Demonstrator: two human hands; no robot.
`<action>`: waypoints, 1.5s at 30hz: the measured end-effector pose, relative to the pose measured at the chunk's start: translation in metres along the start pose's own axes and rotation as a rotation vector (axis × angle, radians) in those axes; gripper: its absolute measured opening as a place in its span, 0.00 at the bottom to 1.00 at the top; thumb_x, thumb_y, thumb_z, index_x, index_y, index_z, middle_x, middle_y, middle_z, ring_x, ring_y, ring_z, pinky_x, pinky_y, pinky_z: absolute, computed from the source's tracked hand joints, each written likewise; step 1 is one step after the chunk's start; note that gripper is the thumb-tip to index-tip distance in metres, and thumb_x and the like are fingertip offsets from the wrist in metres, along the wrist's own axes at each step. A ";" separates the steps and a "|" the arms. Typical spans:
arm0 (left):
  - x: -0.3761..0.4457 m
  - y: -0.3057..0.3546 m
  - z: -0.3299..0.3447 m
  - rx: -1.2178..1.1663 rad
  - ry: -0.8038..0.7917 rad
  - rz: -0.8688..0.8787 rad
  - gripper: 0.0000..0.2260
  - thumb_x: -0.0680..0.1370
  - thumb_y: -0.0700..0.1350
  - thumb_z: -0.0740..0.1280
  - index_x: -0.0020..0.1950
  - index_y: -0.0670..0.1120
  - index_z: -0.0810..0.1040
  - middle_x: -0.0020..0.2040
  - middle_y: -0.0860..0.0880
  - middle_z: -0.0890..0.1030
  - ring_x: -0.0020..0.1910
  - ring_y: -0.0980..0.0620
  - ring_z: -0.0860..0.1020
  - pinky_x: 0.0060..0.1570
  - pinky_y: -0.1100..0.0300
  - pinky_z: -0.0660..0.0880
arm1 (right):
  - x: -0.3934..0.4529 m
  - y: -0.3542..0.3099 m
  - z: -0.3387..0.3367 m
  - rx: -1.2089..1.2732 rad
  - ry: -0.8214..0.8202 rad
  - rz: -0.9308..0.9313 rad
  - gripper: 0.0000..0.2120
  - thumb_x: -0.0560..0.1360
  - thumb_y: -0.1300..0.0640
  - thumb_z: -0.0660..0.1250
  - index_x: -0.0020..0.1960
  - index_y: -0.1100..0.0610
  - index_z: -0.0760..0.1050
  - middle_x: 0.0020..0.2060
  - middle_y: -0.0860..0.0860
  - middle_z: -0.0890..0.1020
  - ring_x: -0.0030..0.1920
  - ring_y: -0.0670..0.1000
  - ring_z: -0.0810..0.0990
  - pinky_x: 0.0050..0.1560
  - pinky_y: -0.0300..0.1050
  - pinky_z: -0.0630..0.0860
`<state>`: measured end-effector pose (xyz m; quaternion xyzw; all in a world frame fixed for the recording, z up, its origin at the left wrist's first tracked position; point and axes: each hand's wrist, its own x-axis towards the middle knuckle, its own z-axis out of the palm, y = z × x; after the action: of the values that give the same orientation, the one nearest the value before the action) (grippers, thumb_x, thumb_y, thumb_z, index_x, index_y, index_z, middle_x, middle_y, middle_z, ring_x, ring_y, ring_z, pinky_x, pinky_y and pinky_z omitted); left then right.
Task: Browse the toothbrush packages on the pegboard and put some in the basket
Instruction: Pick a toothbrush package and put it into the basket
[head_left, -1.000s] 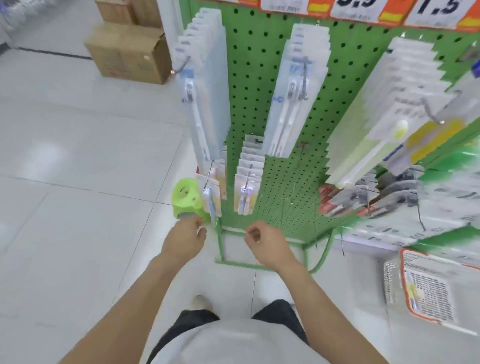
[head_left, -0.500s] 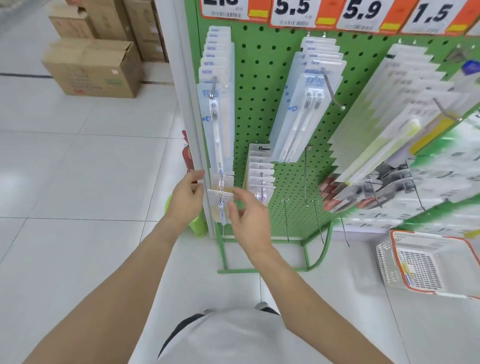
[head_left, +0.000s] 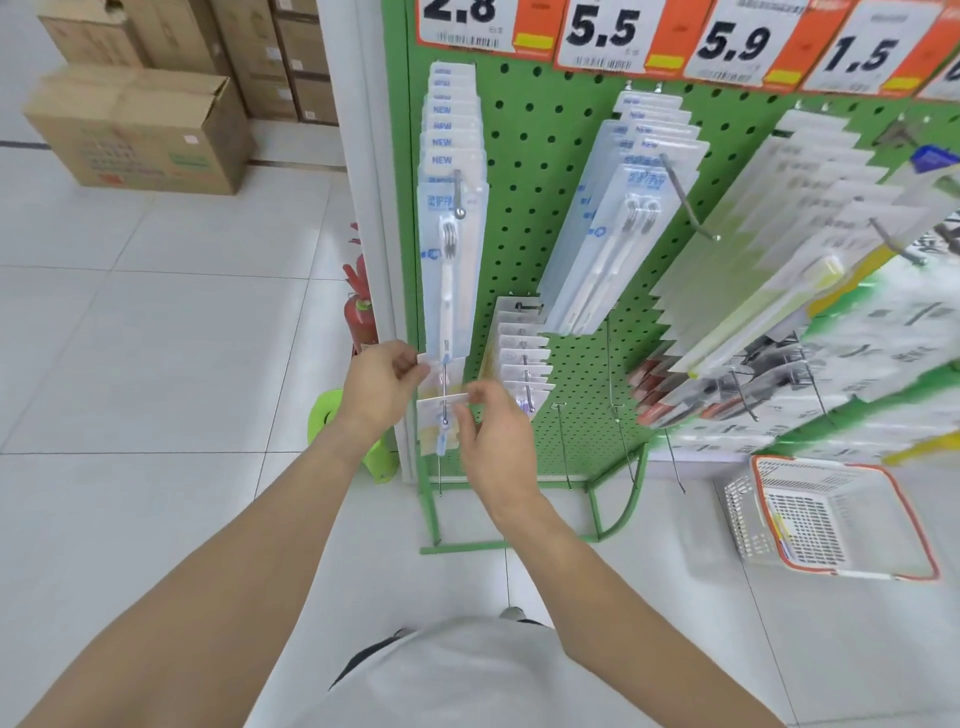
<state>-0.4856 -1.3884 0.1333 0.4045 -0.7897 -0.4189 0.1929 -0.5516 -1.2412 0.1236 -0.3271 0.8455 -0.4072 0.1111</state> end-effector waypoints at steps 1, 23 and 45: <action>-0.001 -0.001 -0.002 -0.017 0.005 0.011 0.03 0.77 0.40 0.73 0.47 0.43 0.81 0.38 0.50 0.80 0.40 0.49 0.78 0.45 0.61 0.73 | 0.001 0.000 0.000 0.001 0.006 -0.003 0.07 0.82 0.56 0.65 0.59 0.55 0.76 0.53 0.50 0.82 0.46 0.53 0.82 0.50 0.54 0.77; -0.071 -0.030 -0.056 -0.254 0.165 -0.278 0.10 0.83 0.47 0.63 0.46 0.44 0.79 0.47 0.38 0.84 0.42 0.43 0.79 0.44 0.54 0.74 | 0.010 -0.001 -0.015 -0.057 -0.024 -0.113 0.06 0.81 0.61 0.65 0.55 0.58 0.79 0.48 0.54 0.84 0.41 0.56 0.82 0.43 0.54 0.79; -0.146 0.072 -0.028 -0.618 -0.035 -0.281 0.08 0.82 0.41 0.66 0.58 0.43 0.83 0.44 0.43 0.87 0.42 0.46 0.86 0.44 0.61 0.82 | -0.040 -0.015 -0.076 0.526 -0.292 0.074 0.08 0.77 0.62 0.72 0.39 0.55 0.80 0.28 0.43 0.78 0.30 0.42 0.74 0.35 0.38 0.72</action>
<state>-0.4140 -1.2627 0.2133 0.4246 -0.5652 -0.6678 0.2330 -0.5489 -1.1751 0.1807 -0.3111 0.6975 -0.5564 0.3272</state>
